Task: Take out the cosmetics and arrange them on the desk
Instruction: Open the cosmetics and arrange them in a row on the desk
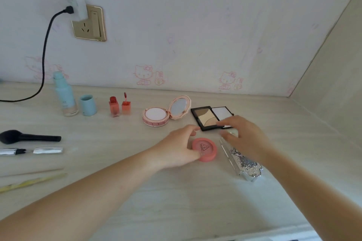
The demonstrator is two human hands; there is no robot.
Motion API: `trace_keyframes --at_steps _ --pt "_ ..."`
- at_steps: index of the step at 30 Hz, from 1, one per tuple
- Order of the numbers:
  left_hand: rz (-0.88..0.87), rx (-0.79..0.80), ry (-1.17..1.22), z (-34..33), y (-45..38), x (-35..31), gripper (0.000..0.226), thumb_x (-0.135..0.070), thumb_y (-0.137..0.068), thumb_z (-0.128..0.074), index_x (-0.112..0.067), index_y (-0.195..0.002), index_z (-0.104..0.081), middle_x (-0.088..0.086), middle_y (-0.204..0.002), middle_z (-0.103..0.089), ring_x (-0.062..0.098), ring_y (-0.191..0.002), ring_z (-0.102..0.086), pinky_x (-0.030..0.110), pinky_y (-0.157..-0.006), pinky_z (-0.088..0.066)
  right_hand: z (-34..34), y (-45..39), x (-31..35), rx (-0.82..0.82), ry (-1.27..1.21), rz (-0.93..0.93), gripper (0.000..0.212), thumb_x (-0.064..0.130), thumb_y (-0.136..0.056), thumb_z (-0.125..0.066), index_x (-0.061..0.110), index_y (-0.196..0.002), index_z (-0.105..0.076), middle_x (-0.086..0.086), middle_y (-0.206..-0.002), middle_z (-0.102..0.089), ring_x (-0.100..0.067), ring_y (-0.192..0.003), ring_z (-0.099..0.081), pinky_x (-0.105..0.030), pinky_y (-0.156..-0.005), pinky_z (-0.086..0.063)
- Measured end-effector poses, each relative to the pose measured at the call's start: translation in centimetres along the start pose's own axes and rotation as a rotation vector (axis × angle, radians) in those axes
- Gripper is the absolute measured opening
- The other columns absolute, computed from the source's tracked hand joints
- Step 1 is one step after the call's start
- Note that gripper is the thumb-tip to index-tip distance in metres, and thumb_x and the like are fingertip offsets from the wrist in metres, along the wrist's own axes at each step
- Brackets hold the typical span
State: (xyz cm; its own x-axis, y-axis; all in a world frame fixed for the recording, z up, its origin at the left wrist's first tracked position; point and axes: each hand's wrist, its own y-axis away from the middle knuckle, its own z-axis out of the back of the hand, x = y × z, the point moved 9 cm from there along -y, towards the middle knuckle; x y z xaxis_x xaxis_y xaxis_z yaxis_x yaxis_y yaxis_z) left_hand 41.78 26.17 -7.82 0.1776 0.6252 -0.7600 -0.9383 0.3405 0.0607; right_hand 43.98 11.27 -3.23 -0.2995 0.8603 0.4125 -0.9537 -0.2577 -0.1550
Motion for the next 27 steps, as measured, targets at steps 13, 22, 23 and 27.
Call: trace_keyframes --at_steps 13,22,23,27 --pt "-0.066 -0.227 0.039 2.0 2.0 -0.3 0.077 -0.032 -0.071 -0.077 -0.023 -0.136 -0.035 -0.013 -0.125 -0.056 0.006 -0.123 -0.048 0.026 -0.102 -0.038 -2.7 2.9 6.2 0.106 -0.014 -0.043 0.023 0.041 -0.086 -0.056 0.036 -0.107 -0.061 0.012 -0.1 -0.064 -0.008 -0.091 -0.057 -0.02 -0.07 -0.041" --pt "-0.113 -0.121 1.13 5.7 7.8 -2.0 0.042 -0.022 -0.078 -0.064 -0.034 -0.118 -0.061 -0.011 -0.129 -0.059 0.012 -0.117 -0.059 0.046 -0.098 -0.049 0.5 3.4 13.5 0.033 -0.678 0.121 0.022 0.02 -0.093 -0.054 0.033 -0.11 -0.061 0.015 -0.1 -0.072 -0.006 -0.095 -0.067 -0.037 -0.093 -0.052" --pt "-0.112 -0.053 1.287 5.7 8.3 -2.2 0.036 -0.022 -0.084 -0.06 -0.029 -0.12 -0.062 -0.005 -0.129 -0.061 0.019 -0.117 -0.06 0.048 -0.097 -0.049 0.5 3.5 14.3 0.031 -0.666 0.135 0.024 0.019 -0.093 -0.054 0.034 -0.111 -0.06 0.016 -0.105 -0.07 -0.003 -0.099 -0.065 -0.035 -0.094 -0.051" --pt "-0.128 -0.12 1.393 6.6 9.6 -1.4 0.03 -0.028 -0.093 -0.054 -0.013 -0.118 -0.063 0.006 -0.122 -0.066 0.026 -0.105 -0.066 0.035 -0.087 -0.054 -0.2 3.7 16.5 0.038 -0.515 0.153 0.029 0.026 -0.09 -0.056 0.035 -0.118 -0.058 0.02 -0.111 -0.067 0.007 -0.108 -0.058 -0.029 -0.098 -0.047"
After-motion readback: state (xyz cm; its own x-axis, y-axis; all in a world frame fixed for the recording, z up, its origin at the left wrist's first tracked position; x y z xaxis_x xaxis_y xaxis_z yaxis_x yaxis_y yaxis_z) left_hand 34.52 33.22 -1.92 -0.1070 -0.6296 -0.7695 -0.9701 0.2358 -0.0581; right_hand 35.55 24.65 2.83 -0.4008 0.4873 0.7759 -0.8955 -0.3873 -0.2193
